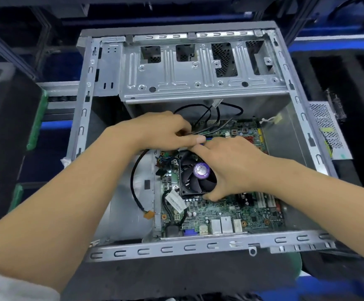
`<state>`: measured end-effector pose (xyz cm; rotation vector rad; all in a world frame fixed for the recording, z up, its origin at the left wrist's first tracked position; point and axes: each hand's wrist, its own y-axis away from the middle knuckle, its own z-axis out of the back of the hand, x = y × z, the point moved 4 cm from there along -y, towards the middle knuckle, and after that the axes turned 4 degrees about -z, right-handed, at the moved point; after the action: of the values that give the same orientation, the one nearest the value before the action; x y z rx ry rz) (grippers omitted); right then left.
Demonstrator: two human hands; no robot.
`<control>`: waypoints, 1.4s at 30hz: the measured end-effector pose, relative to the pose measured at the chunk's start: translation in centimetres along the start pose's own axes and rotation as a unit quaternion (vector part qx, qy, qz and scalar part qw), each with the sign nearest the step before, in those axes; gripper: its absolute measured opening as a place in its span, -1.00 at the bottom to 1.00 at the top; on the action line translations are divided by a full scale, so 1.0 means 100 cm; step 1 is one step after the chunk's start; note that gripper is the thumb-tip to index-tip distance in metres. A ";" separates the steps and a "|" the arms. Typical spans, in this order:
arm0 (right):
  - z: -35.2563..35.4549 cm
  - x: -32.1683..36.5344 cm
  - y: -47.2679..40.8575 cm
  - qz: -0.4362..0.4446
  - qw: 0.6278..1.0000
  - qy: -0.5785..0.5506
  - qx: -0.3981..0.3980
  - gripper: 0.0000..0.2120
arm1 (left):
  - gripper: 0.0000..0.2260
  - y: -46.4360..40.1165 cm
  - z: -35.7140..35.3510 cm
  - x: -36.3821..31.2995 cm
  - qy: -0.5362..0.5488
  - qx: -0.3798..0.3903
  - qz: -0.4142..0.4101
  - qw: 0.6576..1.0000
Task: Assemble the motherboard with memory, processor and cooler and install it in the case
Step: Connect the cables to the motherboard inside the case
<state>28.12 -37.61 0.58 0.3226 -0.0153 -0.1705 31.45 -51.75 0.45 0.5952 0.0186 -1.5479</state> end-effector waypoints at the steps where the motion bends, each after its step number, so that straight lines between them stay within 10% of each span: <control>1: -0.003 -0.001 0.002 -0.002 1.000 -0.018 0.009 -0.05 | -0.49 0.000 -0.001 -0.002 0.022 0.007 -0.010 1.000; 12: -0.012 -0.014 0.002 -0.009 0.987 -0.154 0.047 -0.30 | -0.50 0.001 -0.011 0.008 0.087 0.096 0.010 0.992; 42: -0.009 -0.008 0.002 -0.032 0.983 -0.169 0.068 -0.16 | -0.52 0.000 -0.008 0.004 0.071 0.134 0.052 0.987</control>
<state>27.42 -37.05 -0.19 0.4287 -0.3541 -0.2868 31.71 -51.88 -0.39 0.9043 -0.1122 -1.4132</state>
